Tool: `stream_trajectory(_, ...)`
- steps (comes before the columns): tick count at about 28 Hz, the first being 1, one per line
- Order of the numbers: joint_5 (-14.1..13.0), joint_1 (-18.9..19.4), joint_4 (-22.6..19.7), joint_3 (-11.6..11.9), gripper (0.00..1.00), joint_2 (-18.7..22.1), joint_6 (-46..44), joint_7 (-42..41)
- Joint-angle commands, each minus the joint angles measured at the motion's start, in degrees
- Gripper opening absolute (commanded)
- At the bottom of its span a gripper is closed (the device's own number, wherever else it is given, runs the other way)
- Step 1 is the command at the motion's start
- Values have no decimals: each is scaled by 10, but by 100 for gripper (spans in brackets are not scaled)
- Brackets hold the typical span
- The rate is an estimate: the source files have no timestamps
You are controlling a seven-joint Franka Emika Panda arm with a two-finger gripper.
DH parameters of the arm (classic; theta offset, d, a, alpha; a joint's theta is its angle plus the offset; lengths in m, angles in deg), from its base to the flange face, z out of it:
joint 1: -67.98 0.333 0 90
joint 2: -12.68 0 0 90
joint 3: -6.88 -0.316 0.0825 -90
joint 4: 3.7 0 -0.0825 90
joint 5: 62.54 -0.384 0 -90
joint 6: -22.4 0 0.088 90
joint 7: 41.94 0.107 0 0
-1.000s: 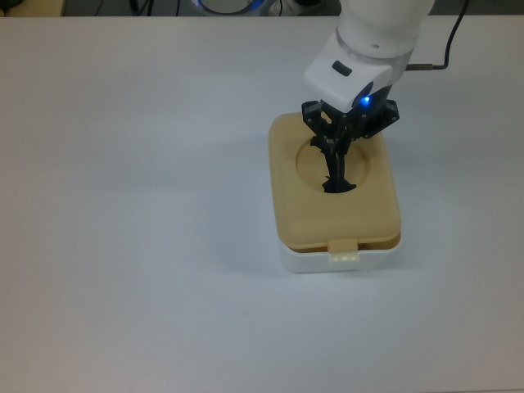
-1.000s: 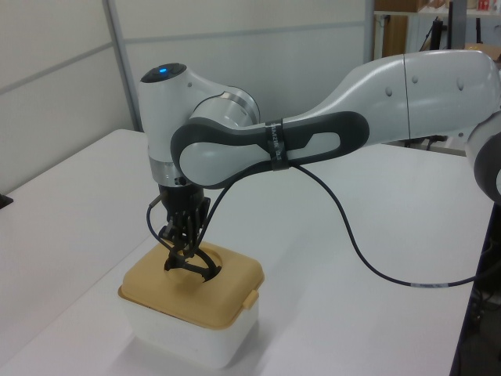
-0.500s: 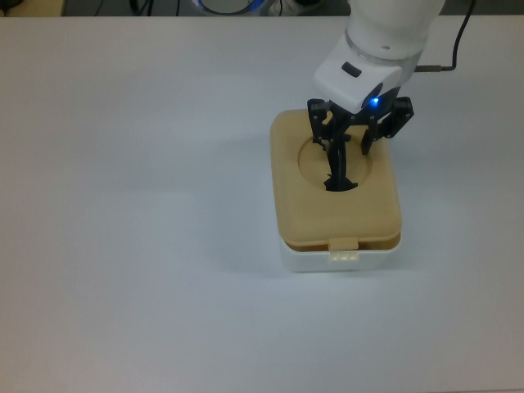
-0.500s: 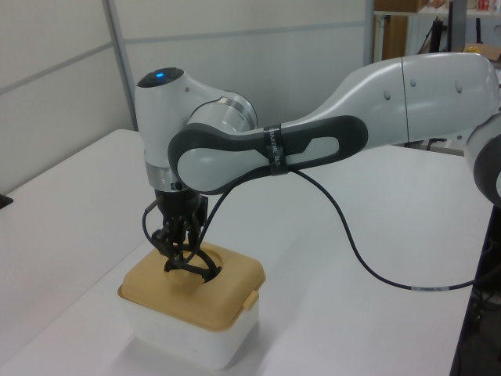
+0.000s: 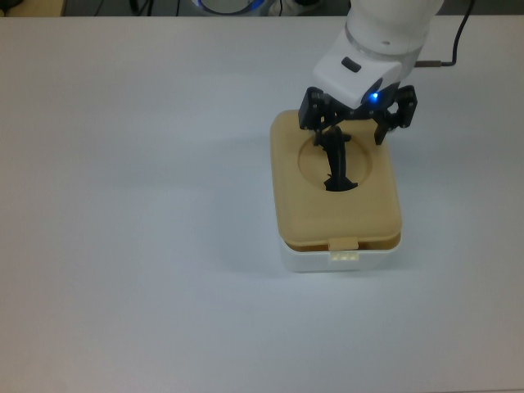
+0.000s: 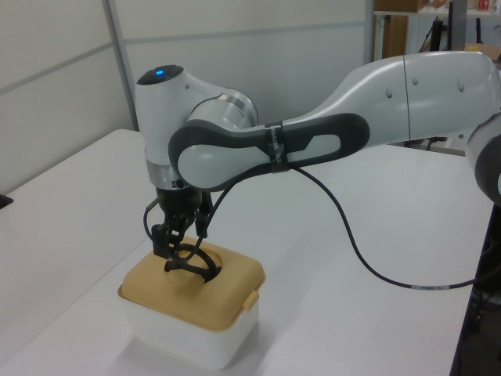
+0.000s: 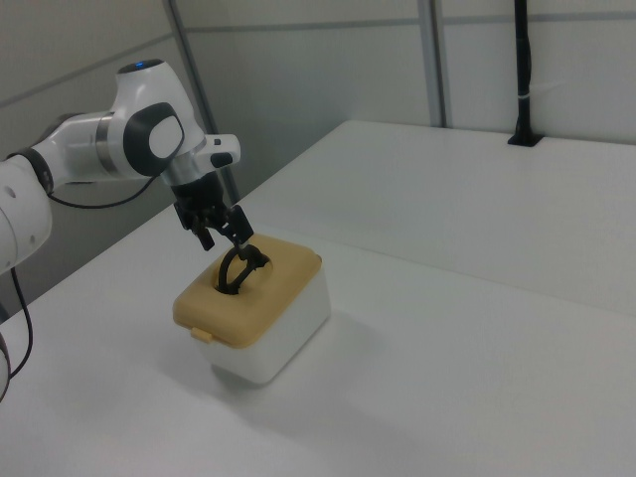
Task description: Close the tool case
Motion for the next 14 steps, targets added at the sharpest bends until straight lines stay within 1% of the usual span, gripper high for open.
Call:
stream_trajectory(1,7,6,5,5,100,29,-62,-12)
stream_trajectory(2,7,5,5,7,100,39,-80,-20)
stream_trajectory(8,6,-1,-9,12,100,70,-107,-43)
stream_trajectory(14,6,-29,-9,13,100,75,-123,-73)
